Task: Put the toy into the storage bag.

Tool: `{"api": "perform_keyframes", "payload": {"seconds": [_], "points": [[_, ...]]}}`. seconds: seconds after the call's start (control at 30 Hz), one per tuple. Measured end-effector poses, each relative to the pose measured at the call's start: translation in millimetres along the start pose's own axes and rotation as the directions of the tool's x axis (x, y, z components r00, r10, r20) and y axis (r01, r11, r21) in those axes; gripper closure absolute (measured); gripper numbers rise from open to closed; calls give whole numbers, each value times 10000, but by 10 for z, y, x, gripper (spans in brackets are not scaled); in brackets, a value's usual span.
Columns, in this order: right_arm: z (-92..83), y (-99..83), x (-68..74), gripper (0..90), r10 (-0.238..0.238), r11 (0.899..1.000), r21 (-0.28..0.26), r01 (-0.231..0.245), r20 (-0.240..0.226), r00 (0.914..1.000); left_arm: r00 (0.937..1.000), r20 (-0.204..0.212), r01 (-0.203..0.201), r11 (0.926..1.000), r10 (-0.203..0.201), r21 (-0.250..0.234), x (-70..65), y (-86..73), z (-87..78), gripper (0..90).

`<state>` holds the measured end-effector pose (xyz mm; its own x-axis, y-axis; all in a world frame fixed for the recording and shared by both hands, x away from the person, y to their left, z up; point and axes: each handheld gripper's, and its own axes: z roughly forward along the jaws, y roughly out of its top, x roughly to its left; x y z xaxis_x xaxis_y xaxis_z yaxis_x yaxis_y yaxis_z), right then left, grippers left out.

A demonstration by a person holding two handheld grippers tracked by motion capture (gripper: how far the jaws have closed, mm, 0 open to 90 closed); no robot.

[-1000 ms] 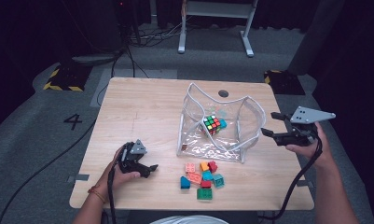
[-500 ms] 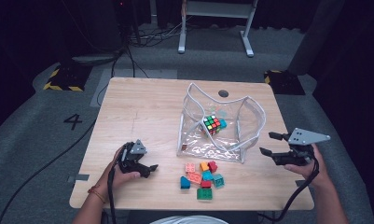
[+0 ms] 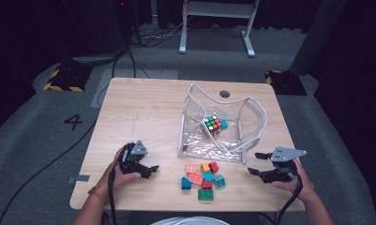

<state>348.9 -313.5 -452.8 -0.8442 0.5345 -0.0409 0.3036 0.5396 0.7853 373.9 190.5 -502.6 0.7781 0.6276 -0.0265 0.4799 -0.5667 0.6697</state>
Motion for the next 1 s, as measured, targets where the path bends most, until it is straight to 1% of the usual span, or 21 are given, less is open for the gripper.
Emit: {"api": "perform_keyframes", "payload": {"seconds": [0.1, 0.2, 0.23, 0.3, 0.33, 0.4, 0.47, 0.57, 0.6, 0.63, 0.7, 0.8, 0.83, 0.9, 0.93, 1.0], "points": [[113, -32, 78, 326, -87, 9995, 311, 96, -318, 9995, 10000, -13, 0, 10000, 0, -8, -1, -1, 0, 96], [233, -55, 177, 326, -307, 9978, 574, 344, -644, 9974, 10000, -13, 0, 10000, 0, -8, -1, -1, 0, 96], [268, -59, 197, 326, -465, 9972, 549, 508, -765, 9960, 10000, -13, -15, 10000, 15, -2, -1, -1, -1, 96], [327, -57, 253, 327, -478, 9964, 646, 548, -1059, 9932, 10000, -16, -3, 10000, 3, -6, -1, 0, 0, 96], [354, -52, 281, 327, -583, 9955, 680, 662, -1133, 9919, 10000, -13, 7, 10000, -7, -16, -2, -1, 0, 96], [401, -33, 338, 335, -613, 9960, 561, 689, -1274, 9900, 10000, -15, 4, 10000, -4, -12, -1, -1, 0, 96], [436, -17, 381, 335, -572, 9970, 424, 643, -1523, 9867, 10000, -12, -13, 10000, 13, -1, 0, -1, -1, 96], [511, 11, 458, 329, -706, 9963, 363, 782, -1751, 9820, 10000, -14, -1, 10000, 1, -7, -1, -1, 0, 96], [523, 17, 494, 325, -546, 9964, 544, 650, -1747, 9831, 10000, -14, -3, 10000, 3, -6, -1, 0, 0, 96], [558, 29, 510, 321, -673, 9964, 394, 754, -1777, 9818, 10000, -12, 2, 10000, -2, -10, -1, -1, 0, 96], [611, 43, 545, 309, -723, 9962, 351, 803, -1887, 9794, 10000, 1, 9, 10000, -9, -11, -1, -1, 0, 96], [677, 55, 601, 296, -509, 9964, 566, 624, -1848, 9814, 10000, -14, 1, 10000, -1, -8, -1, -1, 0, 96], [704, 56, 611, 291, -562, 9966, 487, 665, -1879, 9806, 10000, -13, 0, 10000, 0, -7, -1, -1, 0, 96], [758, 60, 637, 290, -658, 9954, 567, 775, -1843, 9807, 10000, -13, 3, 10000, -3, -11, -1, -1, 0, 96], [770, 63, 663, 289, -471, 9951, 775, 620, -1816, 9822, 10000, -13, 0, 10000, 0, -7, -1, 0, 0, 96], [817, 73, 693, 284, -459, 9944, 860, 619, -1777, 9830, 10000, -14, -2, 10000, 2, -8, -1, -1, 0, 96]]}}
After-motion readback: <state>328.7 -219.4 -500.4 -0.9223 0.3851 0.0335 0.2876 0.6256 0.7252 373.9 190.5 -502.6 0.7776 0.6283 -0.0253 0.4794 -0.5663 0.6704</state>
